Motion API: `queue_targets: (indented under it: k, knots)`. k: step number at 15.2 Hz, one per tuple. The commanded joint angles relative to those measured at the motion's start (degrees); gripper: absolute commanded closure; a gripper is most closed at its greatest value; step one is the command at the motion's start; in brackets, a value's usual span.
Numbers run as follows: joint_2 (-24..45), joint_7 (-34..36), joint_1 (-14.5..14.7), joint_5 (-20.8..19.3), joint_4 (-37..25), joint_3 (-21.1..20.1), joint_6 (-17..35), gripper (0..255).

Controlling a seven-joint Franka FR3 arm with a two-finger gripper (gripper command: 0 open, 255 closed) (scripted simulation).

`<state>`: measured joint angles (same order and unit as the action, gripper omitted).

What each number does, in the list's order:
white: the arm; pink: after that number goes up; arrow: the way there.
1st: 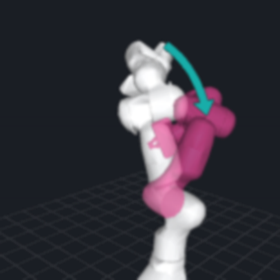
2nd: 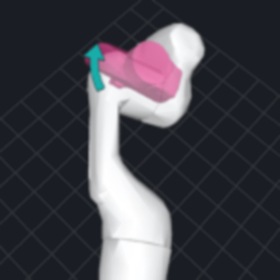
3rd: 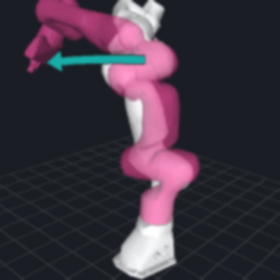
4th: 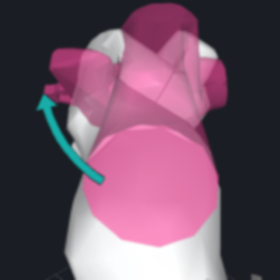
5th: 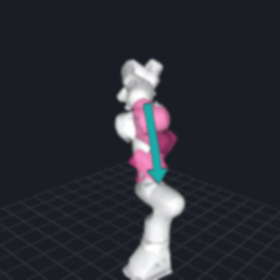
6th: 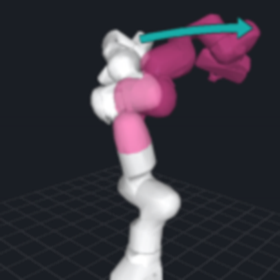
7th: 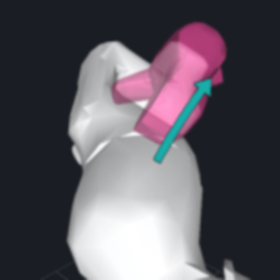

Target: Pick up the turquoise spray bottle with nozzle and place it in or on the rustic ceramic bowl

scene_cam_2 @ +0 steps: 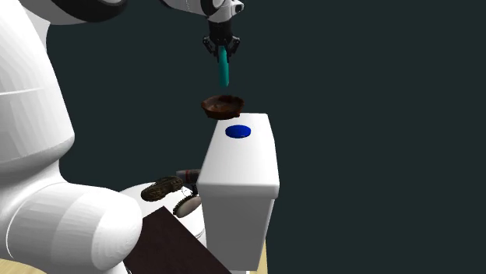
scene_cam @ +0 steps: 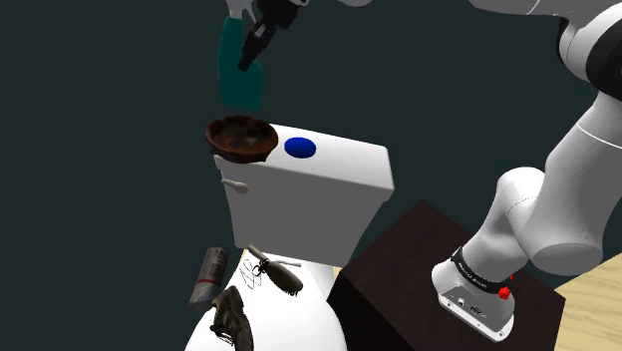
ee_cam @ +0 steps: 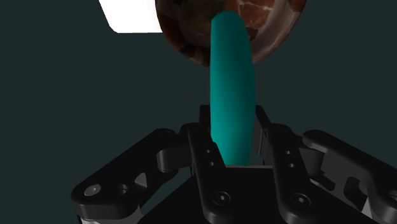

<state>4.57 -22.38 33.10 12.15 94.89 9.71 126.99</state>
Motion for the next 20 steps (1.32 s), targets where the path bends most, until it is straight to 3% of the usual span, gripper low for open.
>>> queue_targets:
  k: [1,7,14,15,20]
  knots:
    - [0.2,-0.3,0.1,0.2,1.4,-0.1,1.7,255]
    - [0.3,-1.3,0.1,1.0,5.9,-0.2,6.2,255]
    - [0.3,-1.3,0.1,1.0,5.9,-0.2,6.2,255]
    - [0.3,-1.3,0.1,1.0,5.9,-0.2,6.2,0]
    - [0.3,-1.3,0.1,1.0,5.9,-0.2,6.2,0]
